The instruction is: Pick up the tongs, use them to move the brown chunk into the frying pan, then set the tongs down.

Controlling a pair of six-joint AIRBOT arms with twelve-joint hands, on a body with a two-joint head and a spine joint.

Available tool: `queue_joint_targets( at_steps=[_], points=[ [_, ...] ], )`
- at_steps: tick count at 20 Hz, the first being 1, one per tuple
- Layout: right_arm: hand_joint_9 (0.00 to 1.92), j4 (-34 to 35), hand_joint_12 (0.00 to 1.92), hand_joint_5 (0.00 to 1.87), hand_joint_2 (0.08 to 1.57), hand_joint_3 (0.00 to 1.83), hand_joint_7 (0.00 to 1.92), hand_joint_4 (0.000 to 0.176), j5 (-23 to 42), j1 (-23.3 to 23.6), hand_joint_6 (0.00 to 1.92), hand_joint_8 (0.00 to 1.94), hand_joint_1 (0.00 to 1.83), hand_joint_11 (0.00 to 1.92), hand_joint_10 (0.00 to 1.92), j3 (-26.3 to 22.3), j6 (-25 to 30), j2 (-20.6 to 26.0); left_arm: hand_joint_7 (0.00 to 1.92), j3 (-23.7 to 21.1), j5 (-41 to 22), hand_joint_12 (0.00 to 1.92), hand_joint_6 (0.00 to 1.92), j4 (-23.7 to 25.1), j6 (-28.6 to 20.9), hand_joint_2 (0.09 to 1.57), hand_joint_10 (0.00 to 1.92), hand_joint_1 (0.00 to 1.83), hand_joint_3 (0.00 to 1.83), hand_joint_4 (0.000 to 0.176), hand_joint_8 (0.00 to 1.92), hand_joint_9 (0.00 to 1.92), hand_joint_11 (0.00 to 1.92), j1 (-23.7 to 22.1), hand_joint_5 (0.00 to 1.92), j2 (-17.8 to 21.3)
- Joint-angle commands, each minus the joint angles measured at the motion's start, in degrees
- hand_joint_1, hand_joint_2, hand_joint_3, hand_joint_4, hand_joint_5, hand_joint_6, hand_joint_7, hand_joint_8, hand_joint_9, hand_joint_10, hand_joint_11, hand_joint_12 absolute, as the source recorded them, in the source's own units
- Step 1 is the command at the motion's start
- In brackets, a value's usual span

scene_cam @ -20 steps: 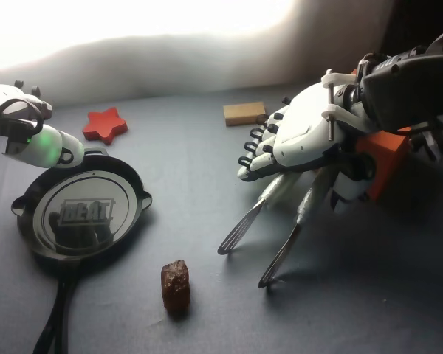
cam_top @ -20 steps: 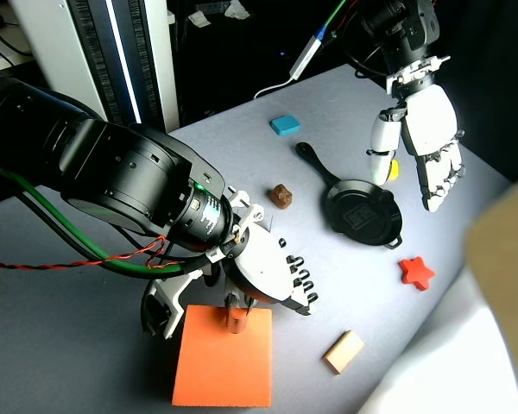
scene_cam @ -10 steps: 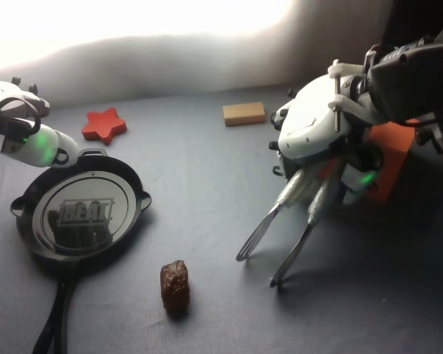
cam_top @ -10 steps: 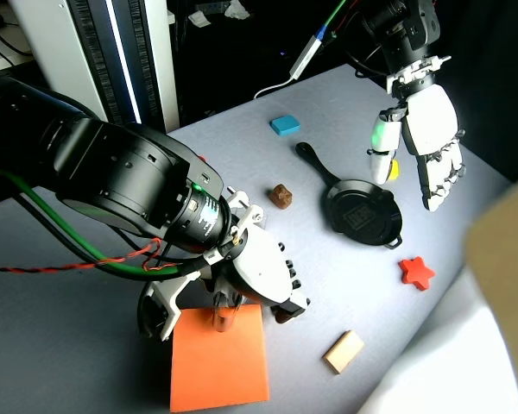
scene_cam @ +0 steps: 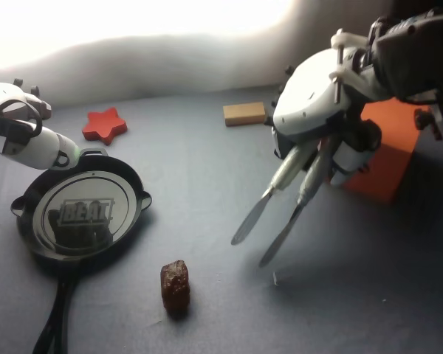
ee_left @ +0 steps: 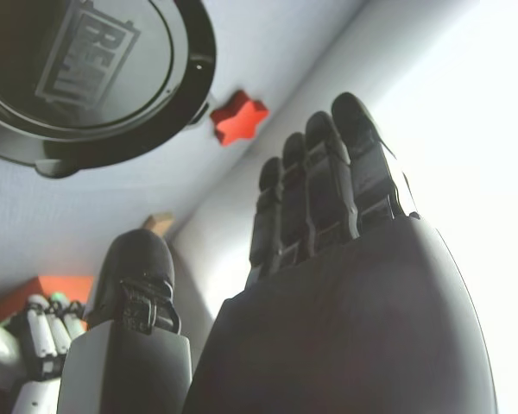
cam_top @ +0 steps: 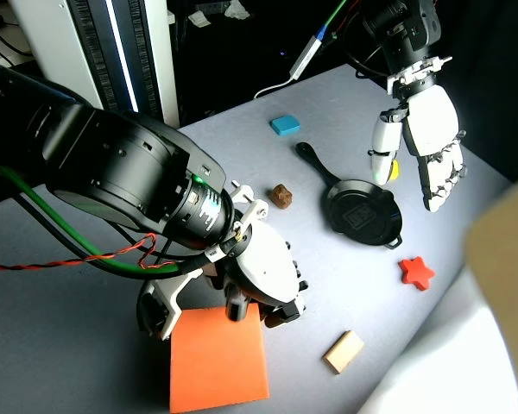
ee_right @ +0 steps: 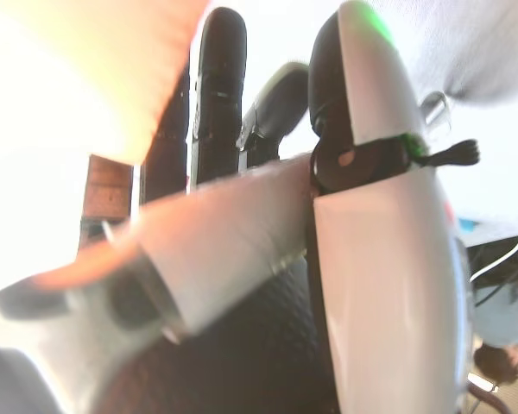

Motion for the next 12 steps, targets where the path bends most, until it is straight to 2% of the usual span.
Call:
queue_joint_targets(
  at_steps=[1,4,6,8,9,10,12],
  points=[
    [0.96,0.7,1.31,0.87,1.17,0.00,1.07,0.000,3.8,0.9,1.13,0.01,1.12,0.41,0.08,-0.6,0.3,0.6,0.17,0.6,0.2,0.51,0.00,3.2,0.3,1.33,0.01,0.20,0.00,0.010,0.00,0.18,0.00,-0.6,0.12,0.2],
    [0.96,0.8,1.35,0.85,1.18,0.00,1.08,0.000,3.9,2.4,1.16,0.01,1.12,0.38,0.07,-3.3,2.7,2.2,0.18,0.6,0.1,0.52,0.00,3.2,0.3,1.32,0.01,0.26,0.00,0.010,0.00,0.19,0.00,-0.6,0.14,0.1],
    [0.96,-0.7,1.38,0.84,1.19,0.00,1.07,0.000,4.4,3.3,1.18,0.00,1.12,0.35,0.06,-5.2,7.3,3.4,0.16,0.4,0.0,0.48,0.01,3.2,0.3,1.32,0.00,0.25,0.00,0.011,0.00,0.18,0.00,-0.7,0.13,0.1],
    [0.96,-8.9,1.37,0.84,1.19,0.00,1.06,0.000,4.6,4.0,1.18,0.00,1.12,0.36,0.06,-7.3,16.5,4.4,0.16,0.6,0.0,0.50,0.00,3.2,0.3,1.33,0.00,0.23,0.00,0.011,0.00,0.18,0.00,-0.7,0.12,0.1],
    [0.98,-14.3,1.37,0.84,1.18,0.00,1.07,0.000,4.6,4.3,1.18,0.00,1.12,0.37,0.06,-8.4,23.3,4.9,0.16,0.7,0.0,0.50,0.00,3.2,0.3,1.33,0.00,0.23,0.00,0.014,0.00,0.18,0.00,-0.7,0.12,0.1],
    [0.97,-19.5,1.37,0.84,1.18,0.00,1.06,0.000,4.5,4.7,1.18,0.00,1.12,0.37,0.06,-10.2,29.0,5.8,0.15,0.8,0.0,0.47,0.00,3.2,0.3,1.33,0.00,0.25,0.00,0.010,0.00,0.17,0.00,-0.7,0.11,0.0],
    [0.96,-26.8,1.37,0.84,1.18,0.00,1.04,0.000,4.2,5.2,1.18,0.00,1.12,0.36,0.06,-13.6,35.3,7.3,0.15,0.8,0.0,0.46,0.00,3.2,0.3,1.34,0.00,0.22,0.00,0.012,0.00,0.16,0.00,-0.7,0.11,0.0]
  ],
)
